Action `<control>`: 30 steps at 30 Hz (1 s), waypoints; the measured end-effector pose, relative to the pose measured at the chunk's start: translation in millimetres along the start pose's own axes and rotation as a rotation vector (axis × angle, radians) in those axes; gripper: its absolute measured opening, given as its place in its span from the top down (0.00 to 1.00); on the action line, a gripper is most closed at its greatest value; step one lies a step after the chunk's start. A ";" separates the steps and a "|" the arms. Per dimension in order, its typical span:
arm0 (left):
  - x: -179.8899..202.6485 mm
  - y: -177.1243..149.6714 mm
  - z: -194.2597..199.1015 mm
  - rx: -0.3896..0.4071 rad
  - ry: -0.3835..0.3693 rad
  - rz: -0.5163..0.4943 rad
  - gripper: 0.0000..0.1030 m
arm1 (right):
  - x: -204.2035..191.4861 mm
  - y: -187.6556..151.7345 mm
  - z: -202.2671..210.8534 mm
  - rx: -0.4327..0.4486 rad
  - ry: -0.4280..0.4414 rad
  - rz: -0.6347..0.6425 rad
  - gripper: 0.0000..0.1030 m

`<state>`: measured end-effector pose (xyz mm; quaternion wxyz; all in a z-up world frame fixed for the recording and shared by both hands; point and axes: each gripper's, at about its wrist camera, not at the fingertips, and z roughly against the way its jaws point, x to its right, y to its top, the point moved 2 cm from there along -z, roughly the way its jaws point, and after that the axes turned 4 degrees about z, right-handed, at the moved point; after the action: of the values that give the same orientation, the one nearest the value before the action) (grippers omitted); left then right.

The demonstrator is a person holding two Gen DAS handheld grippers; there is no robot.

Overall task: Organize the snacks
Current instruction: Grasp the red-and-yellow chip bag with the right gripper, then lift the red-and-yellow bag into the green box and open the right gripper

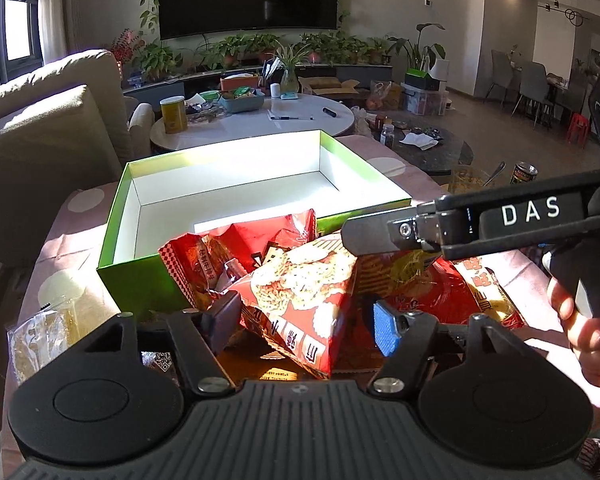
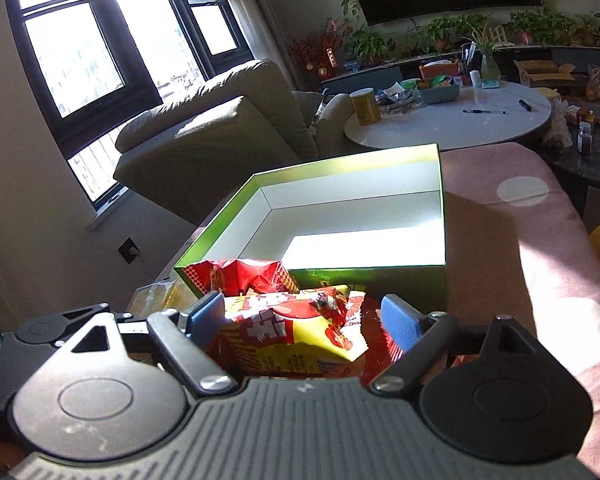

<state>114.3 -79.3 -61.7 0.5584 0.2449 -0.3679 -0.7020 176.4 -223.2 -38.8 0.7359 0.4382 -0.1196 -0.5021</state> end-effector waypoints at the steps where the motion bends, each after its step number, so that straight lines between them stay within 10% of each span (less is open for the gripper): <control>1: -1.2 -0.5 -0.1 -0.001 -0.011 0.007 0.40 | 0.2 -0.6 -0.2 -0.009 0.012 -0.009 0.26; 11: -9.3 -10.5 1.8 -0.026 0.019 0.014 0.21 | -9.8 -3.1 0.1 -0.052 0.016 0.017 0.26; 17: -9.8 -6.6 -1.1 -0.020 -0.001 0.028 0.48 | -17.0 -4.5 -4.1 -0.067 0.005 0.045 0.27; 30: -16.7 42.6 50.7 0.177 0.007 -0.054 0.51 | -41.1 34.6 26.8 0.112 0.030 0.053 0.26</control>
<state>106.0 -55.3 1.7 0.5168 0.3055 -0.4197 -0.6808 162.6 -198.7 14.2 0.7250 0.4829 -0.1482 -0.4682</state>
